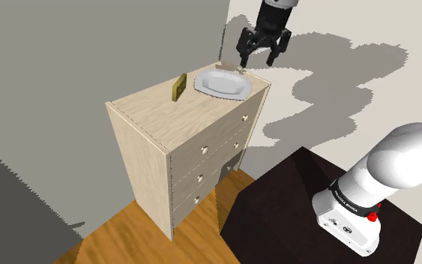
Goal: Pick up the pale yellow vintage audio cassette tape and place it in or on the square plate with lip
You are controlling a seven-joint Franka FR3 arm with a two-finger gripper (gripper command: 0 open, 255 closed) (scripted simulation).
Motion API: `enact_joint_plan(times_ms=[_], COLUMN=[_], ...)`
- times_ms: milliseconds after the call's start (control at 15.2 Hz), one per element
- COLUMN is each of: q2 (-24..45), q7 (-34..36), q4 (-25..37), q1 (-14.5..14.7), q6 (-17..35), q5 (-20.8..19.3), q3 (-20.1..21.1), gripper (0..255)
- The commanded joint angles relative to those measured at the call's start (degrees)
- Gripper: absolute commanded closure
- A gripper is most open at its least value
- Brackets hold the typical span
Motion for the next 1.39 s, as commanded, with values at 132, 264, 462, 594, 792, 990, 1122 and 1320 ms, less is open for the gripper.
enact_joint_plan(times_ms=[132, 264, 462, 594, 792, 990, 1122, 1320], q2=[8.99, 13.94, 21.8, 27.26, 35.63, 44.09, 49.83, 51.37], q7=[10.2, 15.26, 22.91, 27.92, 34.94, 41.0, 44.44, 45.3], q4=[6.12, 9.78, 15.97, 20.59, 28.36, 37.31, 44.12, 44.54], q1=[-1.34, -1.86, -2.08, -1.66, -0.03, 2.54, 4.58, 5.09], q6=[1.75, 2.29, 2.56, 2.3, 1.23, -0.69, -2.45, -1.47], q5=[-1.12, -2.48, -5.34, -7.63, -11.19, -14.37, -16.14, -16.55], q3=[4.55, 6.48, 8.79, 9.76, 10.16, 9.5, 8.66, 8.21], gripper=[0, 0, 0, 0, 0, 0, 0, 0])
